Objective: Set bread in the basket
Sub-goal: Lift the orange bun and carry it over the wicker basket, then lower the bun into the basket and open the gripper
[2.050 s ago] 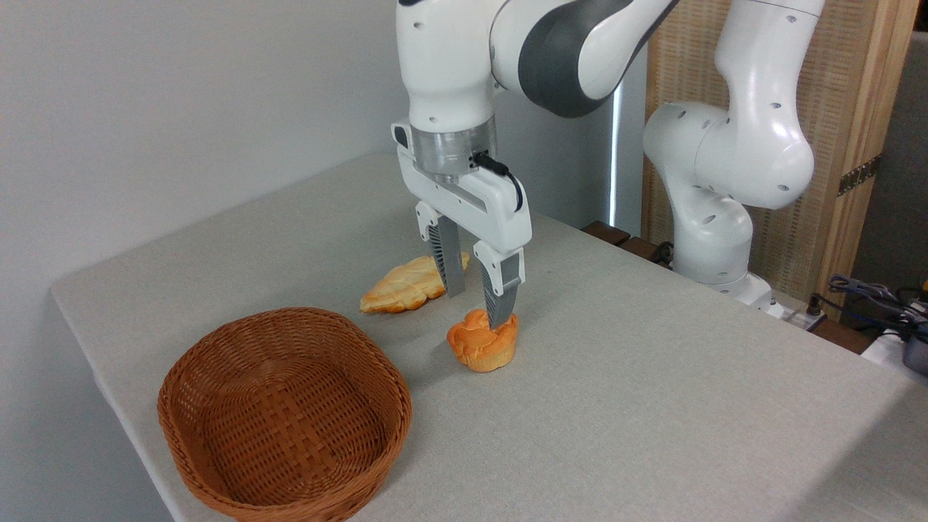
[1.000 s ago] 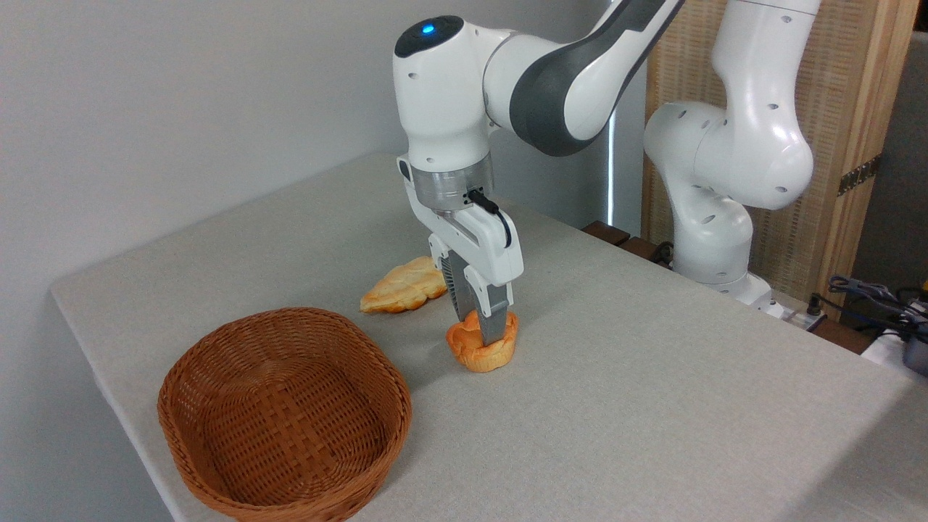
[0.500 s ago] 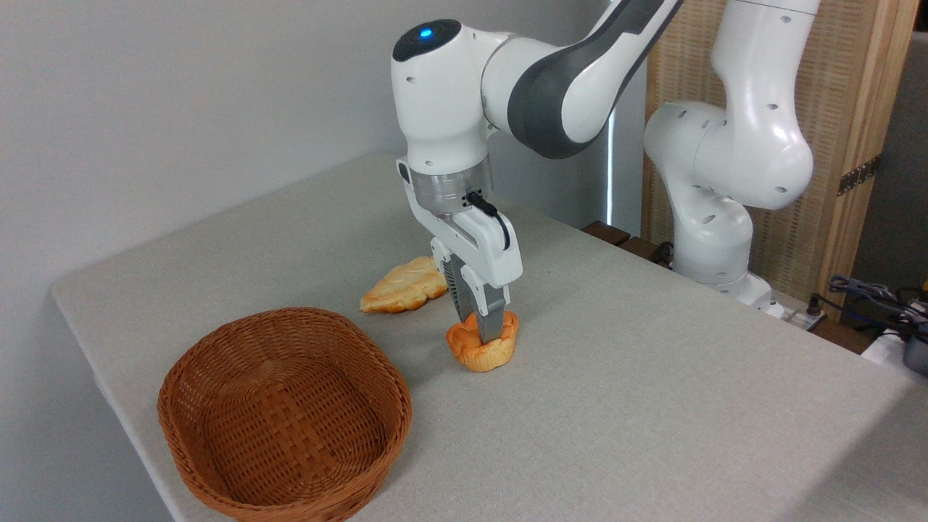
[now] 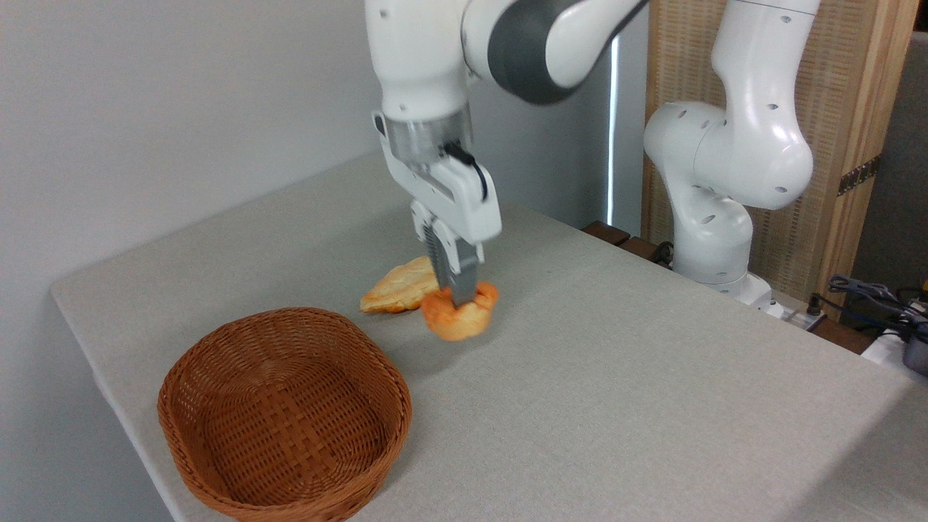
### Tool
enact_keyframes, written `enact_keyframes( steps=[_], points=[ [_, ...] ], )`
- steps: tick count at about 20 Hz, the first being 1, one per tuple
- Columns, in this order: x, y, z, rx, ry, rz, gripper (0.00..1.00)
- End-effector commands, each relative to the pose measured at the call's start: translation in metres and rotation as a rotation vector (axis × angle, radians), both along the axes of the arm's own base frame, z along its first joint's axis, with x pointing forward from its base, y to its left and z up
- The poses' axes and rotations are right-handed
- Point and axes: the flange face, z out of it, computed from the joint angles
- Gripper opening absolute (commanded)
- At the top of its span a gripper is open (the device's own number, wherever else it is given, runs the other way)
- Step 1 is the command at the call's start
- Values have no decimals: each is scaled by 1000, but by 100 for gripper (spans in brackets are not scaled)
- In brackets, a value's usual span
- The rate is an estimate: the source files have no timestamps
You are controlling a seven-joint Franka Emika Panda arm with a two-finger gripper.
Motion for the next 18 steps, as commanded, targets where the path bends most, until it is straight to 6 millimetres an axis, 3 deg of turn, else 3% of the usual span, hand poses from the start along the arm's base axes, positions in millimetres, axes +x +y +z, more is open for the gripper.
enact_keyframes(
  steps=[1,3,6,11,14,15,18],
  points=[
    [33,-8,44,-79,-53,41,14],
    [57,-14,52,-151,-65,74,14],
    [86,-26,48,-230,-110,124,15],
    [121,-27,41,-358,-278,234,19],
    [135,-35,20,-344,-311,228,34],
    [138,-42,14,-349,-321,229,56],
    [146,-56,0,-348,-349,224,76]
  ],
)
